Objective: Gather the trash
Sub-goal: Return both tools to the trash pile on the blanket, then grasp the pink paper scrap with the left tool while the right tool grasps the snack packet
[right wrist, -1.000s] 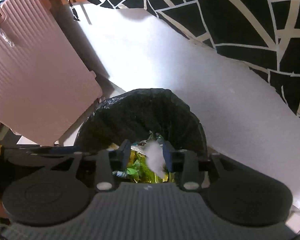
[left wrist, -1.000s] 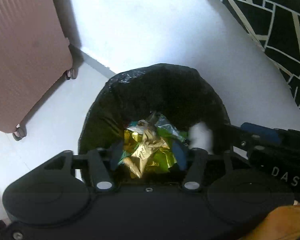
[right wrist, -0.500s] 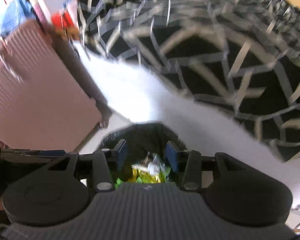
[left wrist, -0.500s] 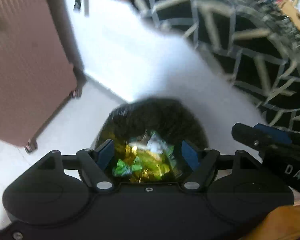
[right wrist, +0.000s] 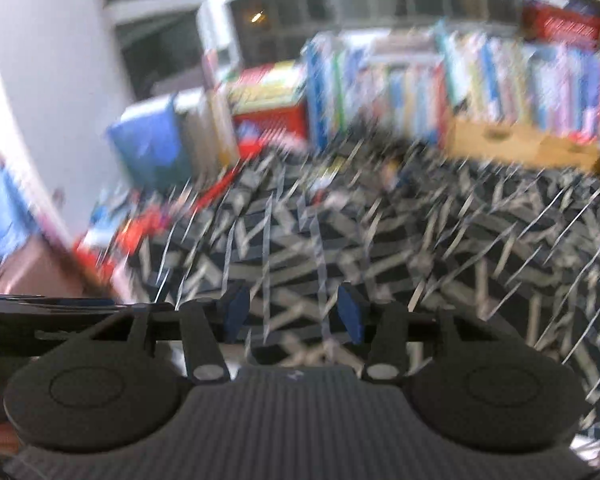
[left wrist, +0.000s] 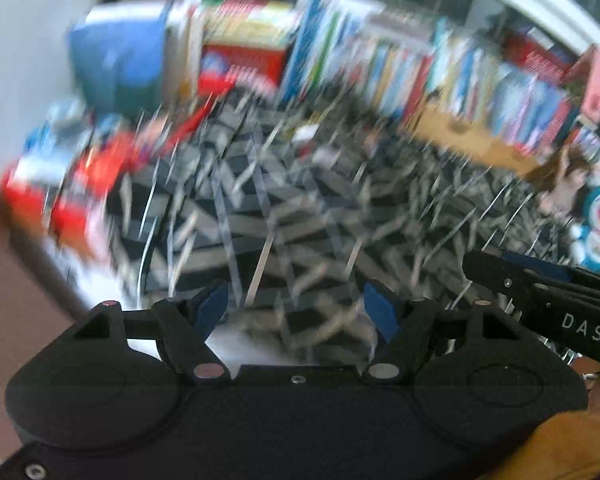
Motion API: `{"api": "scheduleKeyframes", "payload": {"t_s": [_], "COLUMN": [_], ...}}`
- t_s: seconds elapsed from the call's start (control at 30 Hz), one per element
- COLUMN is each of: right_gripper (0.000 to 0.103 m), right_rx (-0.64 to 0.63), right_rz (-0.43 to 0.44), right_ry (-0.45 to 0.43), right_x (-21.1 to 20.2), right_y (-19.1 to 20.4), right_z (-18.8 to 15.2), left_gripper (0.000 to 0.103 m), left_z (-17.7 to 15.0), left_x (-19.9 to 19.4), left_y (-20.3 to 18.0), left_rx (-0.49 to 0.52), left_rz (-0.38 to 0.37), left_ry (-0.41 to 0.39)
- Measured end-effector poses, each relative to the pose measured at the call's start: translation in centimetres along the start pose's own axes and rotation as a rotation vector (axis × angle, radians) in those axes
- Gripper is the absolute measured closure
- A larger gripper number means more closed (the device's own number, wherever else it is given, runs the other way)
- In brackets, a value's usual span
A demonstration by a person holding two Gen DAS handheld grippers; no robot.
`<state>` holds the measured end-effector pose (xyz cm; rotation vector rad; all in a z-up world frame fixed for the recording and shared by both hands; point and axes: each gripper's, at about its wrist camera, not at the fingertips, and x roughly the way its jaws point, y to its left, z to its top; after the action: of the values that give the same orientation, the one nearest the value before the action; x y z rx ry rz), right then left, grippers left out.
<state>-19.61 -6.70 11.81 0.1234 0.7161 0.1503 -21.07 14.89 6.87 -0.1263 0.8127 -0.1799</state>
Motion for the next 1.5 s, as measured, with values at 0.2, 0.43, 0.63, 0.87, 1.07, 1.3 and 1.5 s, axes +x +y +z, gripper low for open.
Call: {"api": "scheduleKeyframes", "payload": {"t_s": [0.2, 0.43, 0.63, 0.87, 1.07, 1.3, 1.5], "right_gripper": [0.039, 0.039, 0.035, 0.035, 0.035, 0.034, 0.033], "right_rx": [0.0, -0.011, -0.041, -0.054, -0.082, -0.088, -0.067], "right_rz": [-0.098, -0.137, -0.115, -0.057, 0.0, 0.053, 0.087], "right_ry": [-0.1, -0.165, -0.229, -0.172, -0.067, 0.042, 0.136], "right_x": [-0.6, 2.4, 8.5, 19.4, 27.8, 34.4, 39.3], "right_y": [-2.0, -5.1, -9.3, -14.6, -17.3, -19.0, -20.1], "right_z": [6.0, 11.4, 16.6, 20.0, 20.3, 18.8, 17.0], "left_gripper": [0.009, 0.008, 0.009, 0.026, 0.036, 0.045, 0.045], "left_z": [7.2, 13.3, 18.5, 20.5, 19.2, 18.1, 17.6], "left_x": [-0.3, 4.0, 10.5, 21.9, 30.3, 37.3, 41.8], "left_y": [-2.4, -3.6, -3.4, -5.1, -6.4, -6.8, -6.9], "left_rx": [0.075, 0.019, -0.043, -0.17, -0.264, -0.322, -0.346], "left_rz": [-0.077, -0.123, -0.1, -0.033, 0.021, 0.112, 0.164], "left_ry": [-0.131, -0.133, -0.172, -0.068, 0.034, 0.101, 0.127]}}
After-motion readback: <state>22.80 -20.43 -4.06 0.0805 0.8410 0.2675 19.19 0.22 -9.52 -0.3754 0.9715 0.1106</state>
